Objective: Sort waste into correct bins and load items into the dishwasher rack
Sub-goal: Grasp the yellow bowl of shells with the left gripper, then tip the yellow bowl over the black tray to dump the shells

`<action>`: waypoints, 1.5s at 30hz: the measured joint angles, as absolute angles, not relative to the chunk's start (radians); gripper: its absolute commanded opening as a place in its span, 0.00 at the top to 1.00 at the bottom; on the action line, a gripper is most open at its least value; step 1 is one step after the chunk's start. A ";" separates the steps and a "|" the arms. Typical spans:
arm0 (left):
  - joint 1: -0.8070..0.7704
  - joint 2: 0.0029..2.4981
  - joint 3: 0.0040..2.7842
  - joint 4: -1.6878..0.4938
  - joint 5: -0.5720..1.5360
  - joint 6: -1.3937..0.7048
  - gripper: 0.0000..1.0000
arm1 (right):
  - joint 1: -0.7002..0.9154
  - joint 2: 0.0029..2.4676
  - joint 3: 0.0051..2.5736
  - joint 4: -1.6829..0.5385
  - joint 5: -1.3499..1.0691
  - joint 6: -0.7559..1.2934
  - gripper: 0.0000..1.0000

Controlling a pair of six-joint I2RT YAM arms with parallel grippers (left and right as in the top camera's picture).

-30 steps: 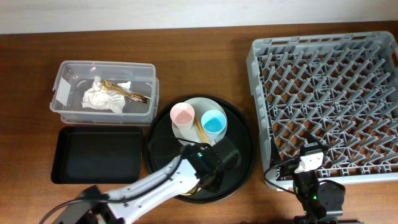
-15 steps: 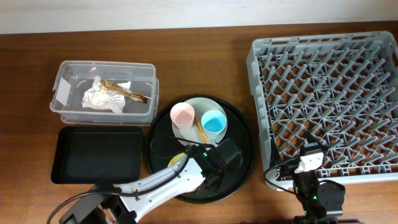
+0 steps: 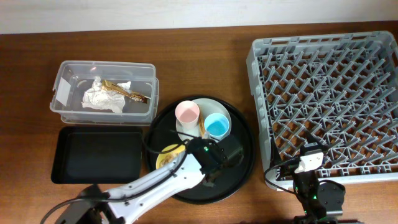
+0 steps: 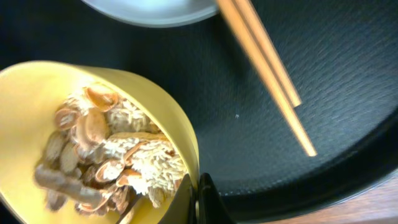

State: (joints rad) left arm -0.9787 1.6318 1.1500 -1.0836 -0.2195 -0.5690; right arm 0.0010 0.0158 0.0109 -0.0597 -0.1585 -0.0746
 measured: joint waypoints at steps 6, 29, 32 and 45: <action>-0.811 1.528 1.256 -1.156 -0.279 -0.527 1.00 | 0.001 0.016 0.011 -0.060 -0.159 -0.075 0.01; 0.582 1.481 0.978 -0.774 0.818 0.022 1.00 | 0.001 0.016 0.011 -0.060 -0.159 -0.074 0.01; 0.635 1.481 0.934 -0.720 0.953 0.044 1.00 | 0.001 0.016 0.011 -0.060 -0.159 -0.074 0.01; 0.669 1.481 0.920 -0.734 1.109 0.062 1.00 | 0.001 0.016 0.011 -0.060 -0.159 -0.075 0.01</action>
